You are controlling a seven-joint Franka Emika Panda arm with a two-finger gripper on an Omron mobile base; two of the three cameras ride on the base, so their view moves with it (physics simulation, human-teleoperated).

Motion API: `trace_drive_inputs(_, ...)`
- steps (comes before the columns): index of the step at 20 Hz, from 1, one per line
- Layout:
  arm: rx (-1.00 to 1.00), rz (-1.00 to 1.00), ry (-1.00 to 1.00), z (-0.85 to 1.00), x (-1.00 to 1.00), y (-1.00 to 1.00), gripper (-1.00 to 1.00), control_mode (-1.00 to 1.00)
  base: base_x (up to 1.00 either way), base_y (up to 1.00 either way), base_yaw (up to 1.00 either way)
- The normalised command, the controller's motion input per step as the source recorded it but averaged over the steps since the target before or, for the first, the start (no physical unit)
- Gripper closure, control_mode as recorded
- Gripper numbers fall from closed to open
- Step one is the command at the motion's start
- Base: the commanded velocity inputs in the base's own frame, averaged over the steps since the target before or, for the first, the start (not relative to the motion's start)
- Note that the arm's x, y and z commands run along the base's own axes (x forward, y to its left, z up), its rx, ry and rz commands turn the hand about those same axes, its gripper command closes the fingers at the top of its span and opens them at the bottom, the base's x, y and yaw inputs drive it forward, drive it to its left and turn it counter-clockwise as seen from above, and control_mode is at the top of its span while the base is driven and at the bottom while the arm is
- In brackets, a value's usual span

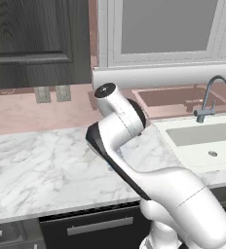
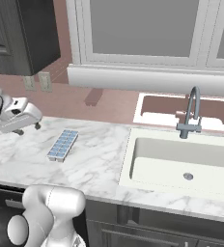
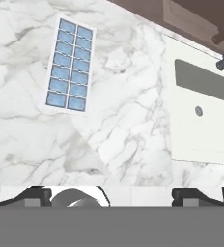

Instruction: The ice cube tray has been filled with water. Take the tray and place it in the freezer to make ice. Close the freezer door after placing the tray.

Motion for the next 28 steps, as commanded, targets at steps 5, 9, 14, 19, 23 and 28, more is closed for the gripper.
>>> trace_drive_inputs(5,0.00,0.00,-0.01,-0.51,-0.01,0.00,-1.00,-1.00,0.00,0.00,0.00)
trace_drive_inputs(9,-0.05,0.00,-0.05,-0.55,0.00,0.00,-1.00,-1.00,0.00,0.00,0.00)
trace_drive_inputs(14,-0.10,0.05,-0.02,-0.31,0.18,0.00,-1.00,-1.00,0.00,0.00,0.00)
trace_drive_inputs(19,-0.14,0.09,0.00,-0.25,0.23,0.03,-1.00,-1.00,0.00,0.00,0.00)
trace_drive_inputs(23,-0.11,0.06,0.02,-0.24,0.20,0.00,-1.00,-1.00,0.00,0.00,0.00)
trace_drive_inputs(28,-0.04,0.06,0.11,-0.31,0.25,0.07,-1.00,-1.00,0.00,0.00,0.00)
